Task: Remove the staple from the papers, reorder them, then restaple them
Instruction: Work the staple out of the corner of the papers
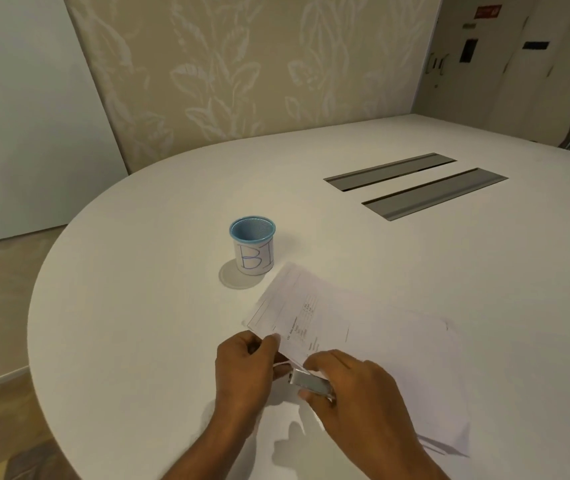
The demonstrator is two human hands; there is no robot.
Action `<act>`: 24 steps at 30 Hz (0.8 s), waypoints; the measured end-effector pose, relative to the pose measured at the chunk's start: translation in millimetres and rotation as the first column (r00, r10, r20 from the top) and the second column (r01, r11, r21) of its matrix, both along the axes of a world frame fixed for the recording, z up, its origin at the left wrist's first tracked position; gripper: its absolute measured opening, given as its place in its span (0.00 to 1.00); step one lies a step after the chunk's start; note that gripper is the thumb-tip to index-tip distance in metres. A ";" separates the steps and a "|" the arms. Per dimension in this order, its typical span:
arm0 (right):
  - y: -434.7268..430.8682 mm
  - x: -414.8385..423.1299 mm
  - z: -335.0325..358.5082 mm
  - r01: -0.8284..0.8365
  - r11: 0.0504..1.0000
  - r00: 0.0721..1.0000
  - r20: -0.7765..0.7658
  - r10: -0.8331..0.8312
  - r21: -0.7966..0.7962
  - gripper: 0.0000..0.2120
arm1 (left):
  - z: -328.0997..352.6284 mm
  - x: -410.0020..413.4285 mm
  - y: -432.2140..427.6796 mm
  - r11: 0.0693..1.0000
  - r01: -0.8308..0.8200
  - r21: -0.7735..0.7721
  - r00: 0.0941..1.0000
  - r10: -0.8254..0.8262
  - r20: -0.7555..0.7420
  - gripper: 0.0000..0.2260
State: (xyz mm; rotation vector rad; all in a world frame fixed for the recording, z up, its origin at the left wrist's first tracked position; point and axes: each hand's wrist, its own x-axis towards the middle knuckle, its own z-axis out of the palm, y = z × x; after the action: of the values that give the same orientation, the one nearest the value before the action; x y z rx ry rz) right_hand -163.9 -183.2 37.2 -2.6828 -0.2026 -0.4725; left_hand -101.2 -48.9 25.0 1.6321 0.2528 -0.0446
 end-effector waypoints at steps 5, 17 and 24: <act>-14.1 18.0 6.5 0.007 0.872 0.979 -0.182 0.095 0.489 0.10 | -2.1 15.9 16.6 0.983 0.182 0.013 0.983 -0.183 0.025 0.07; -10.9 55.3 -29.6 -0.063 0.853 0.983 -0.115 0.142 0.518 0.14 | -17.9 26.2 35.1 0.924 0.378 0.060 0.924 -0.380 0.039 0.07; -4.5 60.4 -45.0 -0.045 0.864 0.992 -0.079 0.097 0.501 0.14 | -28.4 27.9 34.5 0.937 0.308 0.168 0.937 -0.329 0.116 0.10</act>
State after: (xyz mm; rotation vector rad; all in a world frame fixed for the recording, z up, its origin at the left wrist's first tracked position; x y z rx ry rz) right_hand -103.4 -187.7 -7.8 -2.1734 -0.1267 -0.3099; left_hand -73.3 -14.4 -3.4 1.8022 -0.1245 -0.1598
